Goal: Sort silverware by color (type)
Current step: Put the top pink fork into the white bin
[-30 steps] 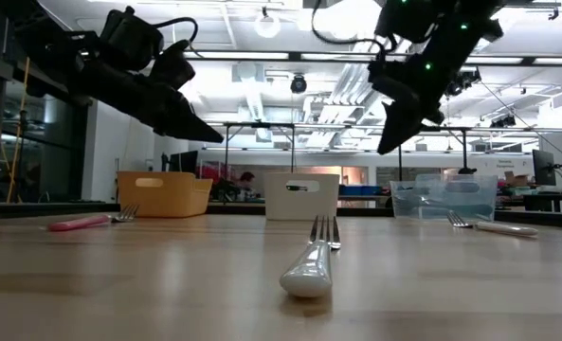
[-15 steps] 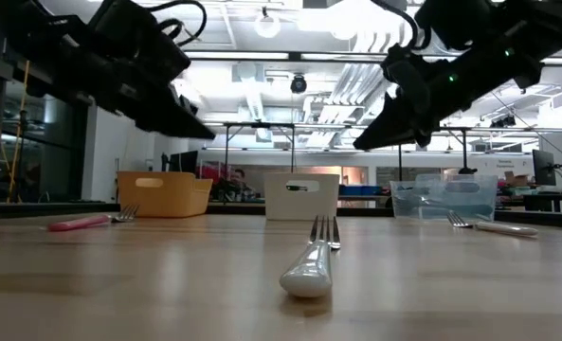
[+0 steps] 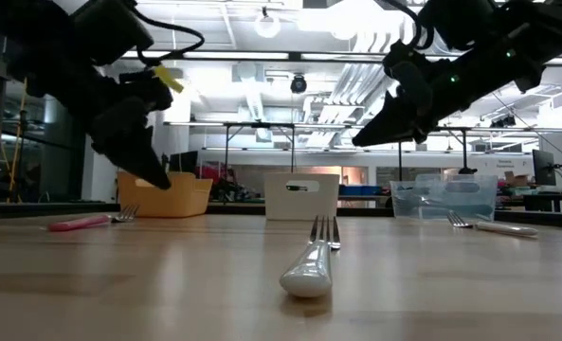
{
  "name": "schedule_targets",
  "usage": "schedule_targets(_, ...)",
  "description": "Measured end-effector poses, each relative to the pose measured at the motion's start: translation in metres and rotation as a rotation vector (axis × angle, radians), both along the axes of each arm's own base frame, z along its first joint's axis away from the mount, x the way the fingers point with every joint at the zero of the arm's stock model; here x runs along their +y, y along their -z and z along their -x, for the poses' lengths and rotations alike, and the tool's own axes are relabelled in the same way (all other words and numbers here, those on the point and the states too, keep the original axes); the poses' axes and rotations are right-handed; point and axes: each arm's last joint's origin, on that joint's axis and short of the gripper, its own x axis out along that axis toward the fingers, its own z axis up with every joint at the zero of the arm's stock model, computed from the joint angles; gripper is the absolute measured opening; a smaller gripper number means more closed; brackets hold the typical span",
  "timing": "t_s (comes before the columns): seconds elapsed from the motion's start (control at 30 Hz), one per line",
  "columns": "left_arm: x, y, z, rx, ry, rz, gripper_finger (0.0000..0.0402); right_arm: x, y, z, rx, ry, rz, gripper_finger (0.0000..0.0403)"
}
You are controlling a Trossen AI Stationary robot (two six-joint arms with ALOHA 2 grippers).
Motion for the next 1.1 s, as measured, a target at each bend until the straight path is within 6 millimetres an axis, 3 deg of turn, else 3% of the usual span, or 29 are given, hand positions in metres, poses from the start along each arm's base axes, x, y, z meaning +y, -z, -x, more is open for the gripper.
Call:
schedule_targets(0.23,-0.004,-0.012,0.003,0.101,-0.209,0.031,0.0099,0.000,-0.002,-0.001,-0.014,-0.007,0.013,0.0023)
schedule_targets(0.43,-0.003,-0.006,0.014,0.167,-0.373,0.150,0.0124,0.000,-0.001,-0.001,-0.023,0.006,-0.017,0.0023)
schedule_targets(0.63,-0.002,-0.001,0.024,0.221,-0.467,0.169,0.0129,0.000,-0.001,-0.001,-0.026,0.010,-0.026,0.0023)
schedule_targets(1.1,0.008,0.027,0.039,0.213,-0.478,0.219,0.0125,0.000,-0.001,-0.001,-0.025,0.010,-0.025,0.0023)
